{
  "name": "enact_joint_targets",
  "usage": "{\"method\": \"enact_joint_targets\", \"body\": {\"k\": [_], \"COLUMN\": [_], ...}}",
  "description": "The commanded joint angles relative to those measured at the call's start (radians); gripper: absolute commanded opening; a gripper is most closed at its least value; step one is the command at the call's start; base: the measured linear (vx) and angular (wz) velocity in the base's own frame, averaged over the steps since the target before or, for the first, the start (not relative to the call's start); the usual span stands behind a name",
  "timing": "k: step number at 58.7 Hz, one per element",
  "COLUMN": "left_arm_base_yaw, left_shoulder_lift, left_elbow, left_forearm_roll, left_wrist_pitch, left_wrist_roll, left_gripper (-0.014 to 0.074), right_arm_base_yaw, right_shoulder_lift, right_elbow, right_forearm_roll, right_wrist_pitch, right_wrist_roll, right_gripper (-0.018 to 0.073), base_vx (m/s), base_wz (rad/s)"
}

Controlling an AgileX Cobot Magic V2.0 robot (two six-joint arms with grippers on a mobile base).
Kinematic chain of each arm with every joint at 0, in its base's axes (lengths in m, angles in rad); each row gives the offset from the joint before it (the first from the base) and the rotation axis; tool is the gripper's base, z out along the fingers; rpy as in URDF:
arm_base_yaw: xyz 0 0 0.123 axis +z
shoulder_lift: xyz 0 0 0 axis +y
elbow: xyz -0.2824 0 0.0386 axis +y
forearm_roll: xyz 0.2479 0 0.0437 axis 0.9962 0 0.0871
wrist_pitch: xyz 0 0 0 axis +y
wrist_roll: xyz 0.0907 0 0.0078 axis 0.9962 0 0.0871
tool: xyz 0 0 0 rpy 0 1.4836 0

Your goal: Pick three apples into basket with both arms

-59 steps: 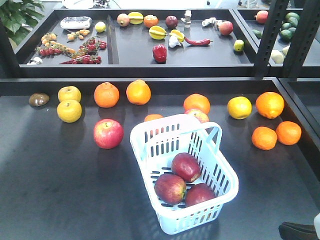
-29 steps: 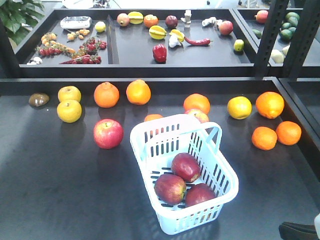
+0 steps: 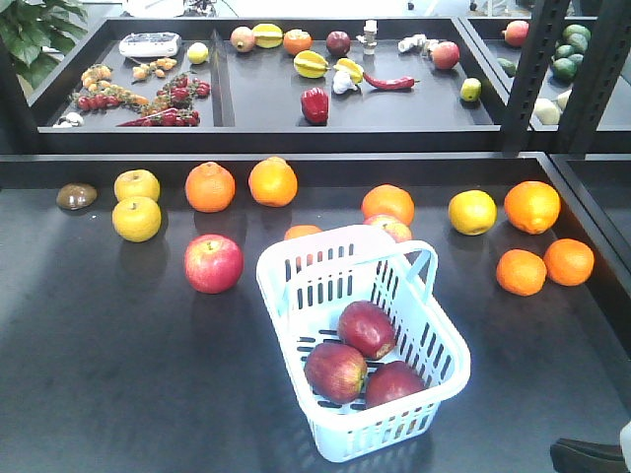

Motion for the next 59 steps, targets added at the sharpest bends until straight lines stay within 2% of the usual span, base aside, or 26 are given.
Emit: {"method": "enact_joint_targets", "body": {"k": [1,59], "left_arm_base_yaw": [0.0,0.0], "left_shoulder_lift": [-0.006,-0.003], "left_elbow": [-0.024,-0.026], "left_forearm_roll": [-0.014,-0.014], "left_wrist_pitch": [-0.092,-0.096], "left_wrist_roll": [0.005,0.011], "left_gripper": [-0.0006,-0.0006], "right_arm_base_yaw": [-0.003,-0.003], "right_shoulder_lift": [0.004,0.004], "right_elbow": [-0.027,-0.027], "right_forearm_roll": [0.001,0.001], "right_wrist_pitch": [-0.055,-0.055], "right_wrist_roll": [-0.002,-0.002], "right_gripper": [-0.0009,-0.0009], "base_vx": [0.0,0.0], "base_wz": [0.0,0.0]}}
